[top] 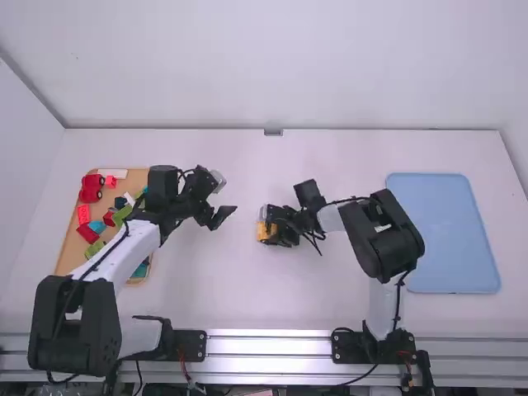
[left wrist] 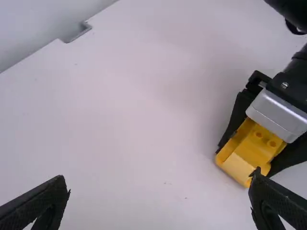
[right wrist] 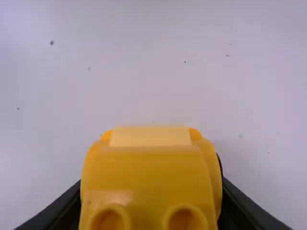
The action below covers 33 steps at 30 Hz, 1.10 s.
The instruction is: Assemble lego blocks to make yellow taxi
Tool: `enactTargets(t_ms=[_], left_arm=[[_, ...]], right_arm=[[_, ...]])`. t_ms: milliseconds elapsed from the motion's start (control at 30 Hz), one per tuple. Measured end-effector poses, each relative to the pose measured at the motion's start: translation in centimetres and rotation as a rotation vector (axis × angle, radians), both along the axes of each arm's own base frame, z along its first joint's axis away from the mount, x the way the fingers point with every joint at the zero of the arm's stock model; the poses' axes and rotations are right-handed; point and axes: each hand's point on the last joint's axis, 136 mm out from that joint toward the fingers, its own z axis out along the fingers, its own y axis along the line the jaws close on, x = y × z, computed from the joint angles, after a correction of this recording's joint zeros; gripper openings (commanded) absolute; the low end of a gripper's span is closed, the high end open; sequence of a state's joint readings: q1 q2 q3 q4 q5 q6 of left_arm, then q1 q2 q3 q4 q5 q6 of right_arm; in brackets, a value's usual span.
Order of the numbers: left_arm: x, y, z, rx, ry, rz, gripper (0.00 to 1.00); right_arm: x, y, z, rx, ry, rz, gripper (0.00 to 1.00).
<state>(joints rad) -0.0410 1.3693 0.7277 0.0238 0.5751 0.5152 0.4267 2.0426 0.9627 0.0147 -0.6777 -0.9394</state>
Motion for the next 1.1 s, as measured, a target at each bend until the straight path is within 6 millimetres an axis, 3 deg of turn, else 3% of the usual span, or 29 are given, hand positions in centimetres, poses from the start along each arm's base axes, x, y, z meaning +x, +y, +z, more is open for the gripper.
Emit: enactTargets(t_ms=[133,300,467,533,667,733,800,833,900,1000,1100], left_arm=[[0.4,0.3,0.1,0.013,-0.012,0.021,0.99],[0.9,1.3,-0.2,0.055,-0.016,0.075,0.99],[1.3,1.9,-0.3,0.079,-0.021,0.106,0.99],[1.4,2.1,-0.2,0.091,-0.035,0.107,0.99],[1.8,2.1,0.2,0.092,-0.060,0.107,0.99],[1.9,2.1,0.3,0.091,-0.067,0.108,0.99],[2.0,2.1,0.4,0.091,-0.073,0.108,0.99],[2.0,2.1,0.4,0.091,-0.074,0.108,0.99],[2.0,2.1,0.5,0.091,-0.077,0.108,0.99],[2.0,2.1,0.5,0.090,-0.077,0.108,0.99],[2.0,2.1,0.5,0.090,-0.077,0.108,0.99]], right_arm=[[0.7,-2.6,0.4,-0.133,0.058,-0.042,0.33],[2.9,-10.3,1.5,-0.366,0.104,-0.174,0.33],[6.7,-18.2,4.6,-0.466,0.051,-0.431,0.27],[8.0,-22.5,6.6,-0.472,0.032,-0.597,0.24],[9.5,-29.3,9.6,-0.406,-0.015,-0.837,0.25],[10.4,-31.7,10.7,-0.350,-0.064,-0.925,0.29],[11.2,-35.7,11.5,-0.257,-0.143,-1.068,0.33],[11.4,-36.8,11.6,-0.233,-0.161,-1.107,0.33],[10.7,-40.7,10.7,-0.158,-0.195,-1.272,0.37],[8.9,-43.4,8.9,-0.106,-0.182,-1.439,0.46],[6.4,-45.1,6.4,-0.095,-0.094,-1.586,0.49]])
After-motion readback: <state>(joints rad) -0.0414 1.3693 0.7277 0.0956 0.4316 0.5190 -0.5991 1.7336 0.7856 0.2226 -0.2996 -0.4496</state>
